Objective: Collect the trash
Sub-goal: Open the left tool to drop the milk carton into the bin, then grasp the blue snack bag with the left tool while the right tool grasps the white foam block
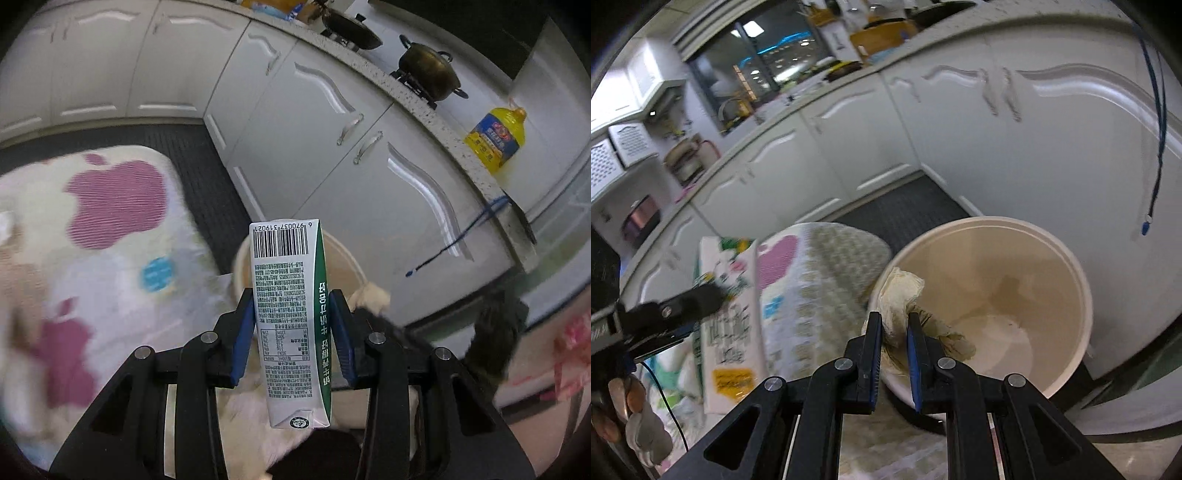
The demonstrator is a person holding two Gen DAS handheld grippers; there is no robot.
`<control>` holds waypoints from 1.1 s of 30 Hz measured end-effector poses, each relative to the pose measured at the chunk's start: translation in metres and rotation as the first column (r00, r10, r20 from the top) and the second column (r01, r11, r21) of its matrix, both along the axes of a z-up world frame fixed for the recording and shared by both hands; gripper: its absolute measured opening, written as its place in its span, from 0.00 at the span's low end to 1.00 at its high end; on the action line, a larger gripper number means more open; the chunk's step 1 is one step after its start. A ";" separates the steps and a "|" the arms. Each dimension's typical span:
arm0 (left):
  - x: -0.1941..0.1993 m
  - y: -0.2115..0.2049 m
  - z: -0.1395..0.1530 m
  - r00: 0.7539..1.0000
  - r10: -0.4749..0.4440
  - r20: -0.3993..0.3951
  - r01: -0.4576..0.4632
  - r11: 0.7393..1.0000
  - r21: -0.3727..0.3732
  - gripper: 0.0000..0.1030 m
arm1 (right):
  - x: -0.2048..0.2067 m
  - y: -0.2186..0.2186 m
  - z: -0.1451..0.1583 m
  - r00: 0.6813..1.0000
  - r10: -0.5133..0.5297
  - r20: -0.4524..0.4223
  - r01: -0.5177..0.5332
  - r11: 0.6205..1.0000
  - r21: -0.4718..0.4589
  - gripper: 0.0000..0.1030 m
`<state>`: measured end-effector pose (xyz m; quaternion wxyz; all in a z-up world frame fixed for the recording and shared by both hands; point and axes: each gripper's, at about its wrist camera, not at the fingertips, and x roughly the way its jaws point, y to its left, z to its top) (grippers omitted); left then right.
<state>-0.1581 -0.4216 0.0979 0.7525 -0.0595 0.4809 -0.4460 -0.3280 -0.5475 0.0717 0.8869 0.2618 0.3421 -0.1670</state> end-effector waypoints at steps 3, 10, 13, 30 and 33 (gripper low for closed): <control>0.010 -0.028 -0.018 1.000 0.003 -0.015 -0.004 1.000 -0.031 0.37 | 0.003 -0.012 -0.009 0.998 -0.050 -0.026 0.050 0.998 0.024 0.36; 0.013 -0.043 -0.039 0.997 -0.029 -0.065 0.026 0.999 -0.045 0.61 | -0.003 -0.019 -0.016 0.996 -0.087 -0.034 0.088 0.995 0.046 0.55; 0.007 -0.031 -0.028 0.999 -0.028 -0.034 0.027 0.999 -0.033 0.61 | -0.001 -0.015 -0.016 0.997 -0.072 -0.027 0.074 0.996 0.057 0.55; -0.031 0.058 0.004 0.964 0.083 0.252 -0.111 0.989 0.098 0.61 | 0.018 0.046 0.007 0.999 0.052 0.015 -0.051 0.999 -0.006 0.55; -0.033 0.071 0.006 0.958 0.103 0.269 -0.134 0.986 0.101 0.61 | 0.022 0.056 0.010 0.998 0.067 0.014 -0.067 0.998 -0.015 0.55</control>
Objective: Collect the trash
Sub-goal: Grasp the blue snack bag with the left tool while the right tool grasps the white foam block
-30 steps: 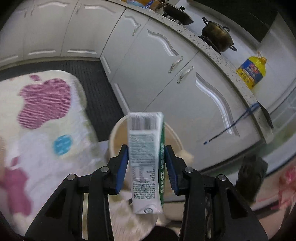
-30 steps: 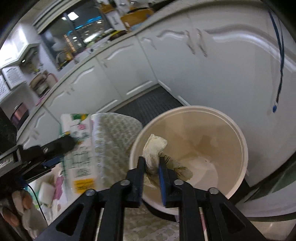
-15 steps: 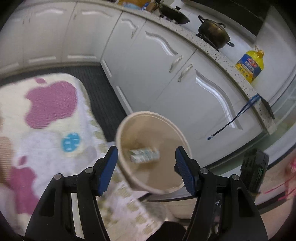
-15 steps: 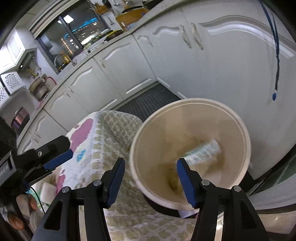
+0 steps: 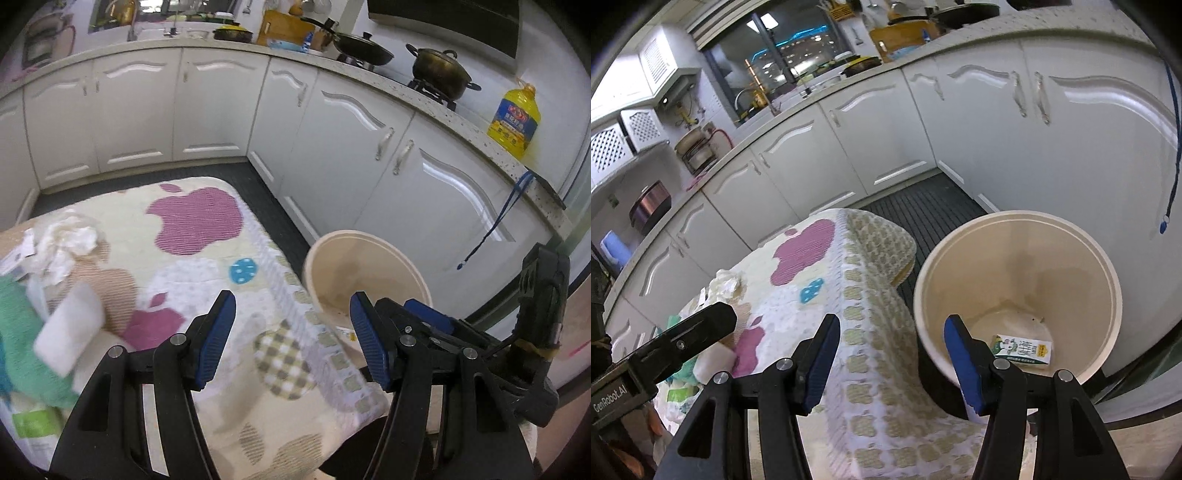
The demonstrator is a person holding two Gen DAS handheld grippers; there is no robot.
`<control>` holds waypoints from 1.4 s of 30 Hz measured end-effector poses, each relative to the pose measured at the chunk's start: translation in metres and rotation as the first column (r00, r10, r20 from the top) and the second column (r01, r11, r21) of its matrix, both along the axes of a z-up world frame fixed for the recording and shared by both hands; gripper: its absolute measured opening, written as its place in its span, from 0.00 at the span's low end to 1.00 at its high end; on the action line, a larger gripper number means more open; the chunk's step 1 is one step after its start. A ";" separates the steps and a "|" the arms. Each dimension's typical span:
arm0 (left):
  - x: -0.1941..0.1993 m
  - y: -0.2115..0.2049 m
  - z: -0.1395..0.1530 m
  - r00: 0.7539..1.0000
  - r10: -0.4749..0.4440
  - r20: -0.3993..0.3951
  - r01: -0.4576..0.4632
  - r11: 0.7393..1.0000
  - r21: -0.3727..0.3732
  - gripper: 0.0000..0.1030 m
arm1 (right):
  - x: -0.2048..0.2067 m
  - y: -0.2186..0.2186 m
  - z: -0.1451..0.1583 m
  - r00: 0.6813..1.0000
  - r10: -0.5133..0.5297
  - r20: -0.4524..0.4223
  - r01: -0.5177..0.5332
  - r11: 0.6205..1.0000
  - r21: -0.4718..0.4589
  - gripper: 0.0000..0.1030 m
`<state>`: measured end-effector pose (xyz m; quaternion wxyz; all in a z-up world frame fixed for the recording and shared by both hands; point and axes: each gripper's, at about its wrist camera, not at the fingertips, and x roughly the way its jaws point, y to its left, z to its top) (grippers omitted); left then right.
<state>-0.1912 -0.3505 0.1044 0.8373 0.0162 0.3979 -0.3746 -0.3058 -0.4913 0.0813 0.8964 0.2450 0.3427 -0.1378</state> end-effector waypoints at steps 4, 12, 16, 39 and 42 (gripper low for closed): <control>-0.003 0.018 0.004 0.999 0.028 0.028 -0.028 1.000 0.013 0.61 | 0.005 0.015 0.004 1.000 0.026 0.002 -0.026 1.000 -0.013 0.56; -0.002 0.059 0.009 0.994 0.101 0.049 -0.102 0.995 0.013 0.61 | 0.018 0.049 0.017 0.995 0.102 0.020 -0.102 0.994 -0.035 0.56; -0.001 0.080 0.010 0.989 0.137 0.046 -0.138 0.990 0.014 0.61 | 0.025 0.069 0.020 0.988 0.153 0.024 -0.152 0.987 -0.042 0.56; 0.022 0.247 -0.005 0.969 0.245 -0.010 -0.245 0.969 0.011 0.63 | 0.087 0.154 0.012 0.904 0.428 0.016 -0.428 0.904 0.014 0.60; 0.028 0.259 -0.010 0.968 0.250 -0.003 -0.250 0.968 0.020 0.70 | 0.102 0.159 0.011 0.895 0.446 0.034 -0.447 0.893 0.056 0.68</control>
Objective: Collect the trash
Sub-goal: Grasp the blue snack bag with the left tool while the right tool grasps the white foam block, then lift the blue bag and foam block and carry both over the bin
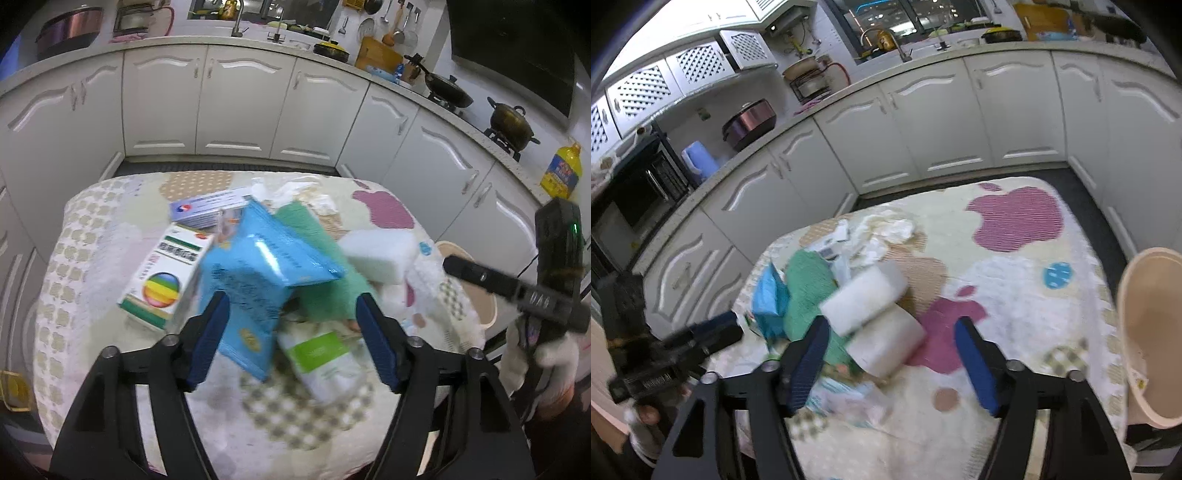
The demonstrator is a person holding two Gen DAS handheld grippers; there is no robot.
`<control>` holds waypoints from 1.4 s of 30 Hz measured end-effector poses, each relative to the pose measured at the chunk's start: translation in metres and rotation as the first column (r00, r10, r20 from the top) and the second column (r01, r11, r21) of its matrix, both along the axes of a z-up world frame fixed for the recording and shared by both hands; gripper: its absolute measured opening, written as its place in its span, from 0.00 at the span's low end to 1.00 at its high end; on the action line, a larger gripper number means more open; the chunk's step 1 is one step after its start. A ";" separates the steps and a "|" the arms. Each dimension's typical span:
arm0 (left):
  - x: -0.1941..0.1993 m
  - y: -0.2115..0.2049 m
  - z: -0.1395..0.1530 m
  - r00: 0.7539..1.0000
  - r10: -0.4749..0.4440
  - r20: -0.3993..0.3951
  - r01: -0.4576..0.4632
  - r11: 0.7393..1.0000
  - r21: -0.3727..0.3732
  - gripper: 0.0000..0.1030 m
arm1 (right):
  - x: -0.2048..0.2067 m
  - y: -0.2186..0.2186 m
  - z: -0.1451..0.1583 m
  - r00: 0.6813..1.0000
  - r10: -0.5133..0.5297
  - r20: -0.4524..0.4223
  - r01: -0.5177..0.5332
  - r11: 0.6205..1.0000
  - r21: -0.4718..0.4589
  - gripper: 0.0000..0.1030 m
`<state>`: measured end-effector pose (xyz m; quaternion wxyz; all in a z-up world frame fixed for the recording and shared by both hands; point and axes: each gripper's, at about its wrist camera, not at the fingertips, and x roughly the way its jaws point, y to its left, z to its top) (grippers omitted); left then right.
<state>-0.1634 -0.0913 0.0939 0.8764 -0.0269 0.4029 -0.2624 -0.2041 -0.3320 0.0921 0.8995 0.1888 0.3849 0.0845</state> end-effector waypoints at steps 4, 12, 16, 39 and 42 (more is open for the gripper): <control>0.007 0.003 -0.005 0.999 -0.020 0.048 0.018 0.999 0.039 0.71 | 0.021 0.000 -0.004 1.000 -0.002 -0.025 0.004 0.997 0.078 0.69; 0.040 -0.004 -0.025 0.998 -0.045 0.040 0.041 0.996 0.081 0.71 | 0.052 0.007 -0.020 0.995 0.008 -0.095 0.006 0.989 0.147 0.70; 0.050 -0.010 -0.033 0.998 -0.057 0.017 0.055 0.994 0.096 0.71 | 0.060 0.009 -0.026 0.993 0.018 -0.116 0.000 0.989 0.146 0.70; 0.025 -0.013 0.027 0.994 -0.053 0.097 0.050 0.998 0.028 0.39 | 0.021 0.015 0.029 0.994 0.071 0.082 -0.077 0.994 0.075 0.34; 0.018 -0.028 0.038 0.992 -0.067 0.106 0.064 0.997 0.030 0.39 | 0.008 0.007 0.039 0.993 0.055 0.107 -0.063 0.996 0.066 0.34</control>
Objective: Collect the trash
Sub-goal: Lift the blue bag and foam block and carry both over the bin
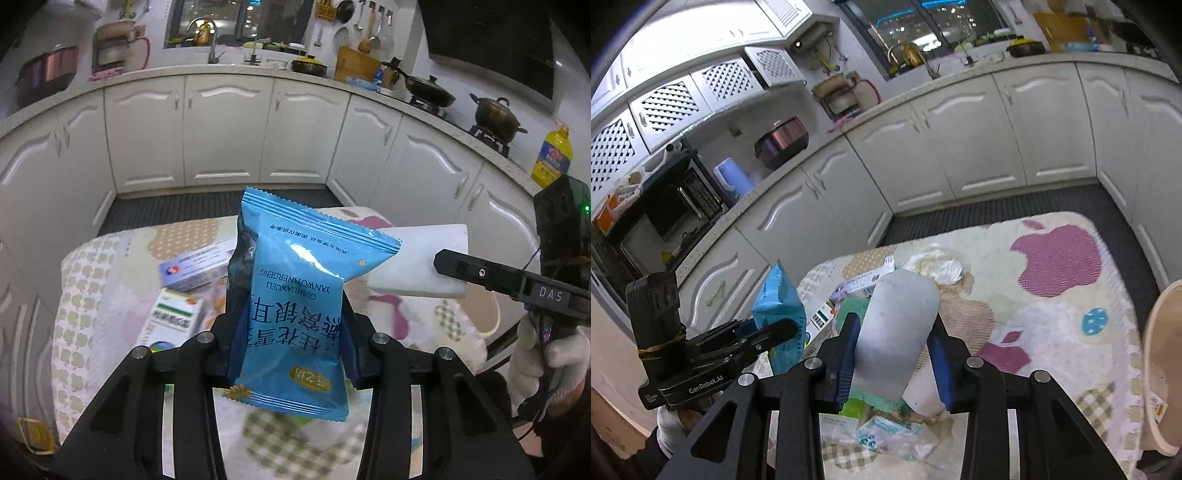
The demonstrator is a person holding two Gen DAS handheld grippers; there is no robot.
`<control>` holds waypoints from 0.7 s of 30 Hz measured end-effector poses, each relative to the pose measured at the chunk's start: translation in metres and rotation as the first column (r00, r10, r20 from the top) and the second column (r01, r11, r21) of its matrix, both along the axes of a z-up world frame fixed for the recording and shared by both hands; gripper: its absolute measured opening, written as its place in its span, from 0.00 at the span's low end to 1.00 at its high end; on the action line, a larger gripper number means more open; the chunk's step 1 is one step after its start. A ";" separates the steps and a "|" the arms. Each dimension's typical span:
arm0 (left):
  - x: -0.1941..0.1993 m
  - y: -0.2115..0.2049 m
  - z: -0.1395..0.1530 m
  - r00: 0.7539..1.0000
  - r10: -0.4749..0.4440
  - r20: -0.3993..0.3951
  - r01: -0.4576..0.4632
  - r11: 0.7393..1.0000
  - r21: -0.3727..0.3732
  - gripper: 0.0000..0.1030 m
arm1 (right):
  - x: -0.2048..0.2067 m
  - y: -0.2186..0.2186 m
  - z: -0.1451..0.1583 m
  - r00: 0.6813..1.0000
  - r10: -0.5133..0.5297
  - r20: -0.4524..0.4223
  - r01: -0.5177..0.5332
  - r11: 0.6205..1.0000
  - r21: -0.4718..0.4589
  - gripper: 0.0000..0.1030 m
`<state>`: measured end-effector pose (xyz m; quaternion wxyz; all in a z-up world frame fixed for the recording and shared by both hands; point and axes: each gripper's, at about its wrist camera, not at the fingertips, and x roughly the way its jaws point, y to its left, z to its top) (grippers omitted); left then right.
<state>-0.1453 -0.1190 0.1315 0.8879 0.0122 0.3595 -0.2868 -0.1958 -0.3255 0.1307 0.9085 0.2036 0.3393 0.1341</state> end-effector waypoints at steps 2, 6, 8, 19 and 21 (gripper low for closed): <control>-0.005 -0.015 0.006 1.000 -0.017 0.004 0.017 1.000 -0.001 0.39 | -0.011 -0.010 0.005 1.000 -0.022 0.015 0.022 1.000 0.001 0.34; -0.015 -0.049 0.016 0.998 -0.065 0.020 0.065 0.998 -0.002 0.39 | -0.030 -0.037 0.011 0.996 -0.083 0.027 0.083 0.996 -0.014 0.34; -0.019 -0.071 0.018 0.996 -0.088 0.030 0.088 0.996 0.015 0.39 | -0.038 -0.051 0.012 0.993 -0.114 0.025 0.114 0.993 -0.017 0.34; -0.035 -0.183 0.002 0.975 -0.222 0.020 0.220 0.973 0.076 0.39 | -0.090 -0.131 0.002 0.956 -0.293 -0.004 0.293 0.956 -0.032 0.34; -0.036 -0.195 -0.002 0.972 -0.234 0.015 0.232 0.969 0.080 0.39 | -0.097 -0.143 -0.001 0.947 -0.320 -0.009 0.320 0.947 -0.035 0.34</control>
